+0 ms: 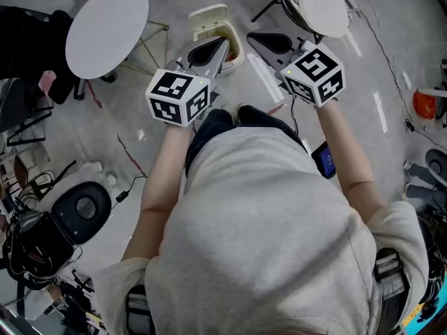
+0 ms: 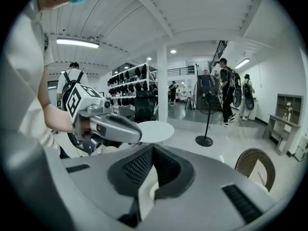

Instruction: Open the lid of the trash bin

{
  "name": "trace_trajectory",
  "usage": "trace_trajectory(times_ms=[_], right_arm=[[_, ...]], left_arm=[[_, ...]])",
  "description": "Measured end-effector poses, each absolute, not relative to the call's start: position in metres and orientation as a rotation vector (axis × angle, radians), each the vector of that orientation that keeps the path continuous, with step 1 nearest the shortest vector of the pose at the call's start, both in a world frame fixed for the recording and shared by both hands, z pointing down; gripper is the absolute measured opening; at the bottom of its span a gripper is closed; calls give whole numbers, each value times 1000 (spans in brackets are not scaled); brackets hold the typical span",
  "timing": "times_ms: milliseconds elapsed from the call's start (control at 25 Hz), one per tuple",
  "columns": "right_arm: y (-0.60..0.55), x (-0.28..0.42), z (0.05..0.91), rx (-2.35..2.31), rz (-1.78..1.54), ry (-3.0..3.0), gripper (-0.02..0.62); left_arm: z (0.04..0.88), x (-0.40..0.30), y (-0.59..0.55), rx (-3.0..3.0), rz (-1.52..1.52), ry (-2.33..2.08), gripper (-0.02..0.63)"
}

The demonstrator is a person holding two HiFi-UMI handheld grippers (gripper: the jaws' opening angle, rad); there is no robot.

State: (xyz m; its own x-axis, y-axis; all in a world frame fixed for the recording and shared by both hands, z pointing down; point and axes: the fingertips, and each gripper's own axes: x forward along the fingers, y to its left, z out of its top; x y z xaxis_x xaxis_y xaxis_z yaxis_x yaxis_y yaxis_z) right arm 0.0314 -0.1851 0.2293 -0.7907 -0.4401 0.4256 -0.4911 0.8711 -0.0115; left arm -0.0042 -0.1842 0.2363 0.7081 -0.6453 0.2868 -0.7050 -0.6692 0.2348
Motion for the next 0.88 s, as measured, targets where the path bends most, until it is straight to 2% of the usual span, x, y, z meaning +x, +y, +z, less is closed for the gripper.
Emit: trace_trajectory(times_ms=[880], right_arm=[[-157,34,240,559,154,-2586,-3]], left_arm=[[251,11,-167,2568,252,-969,9]])
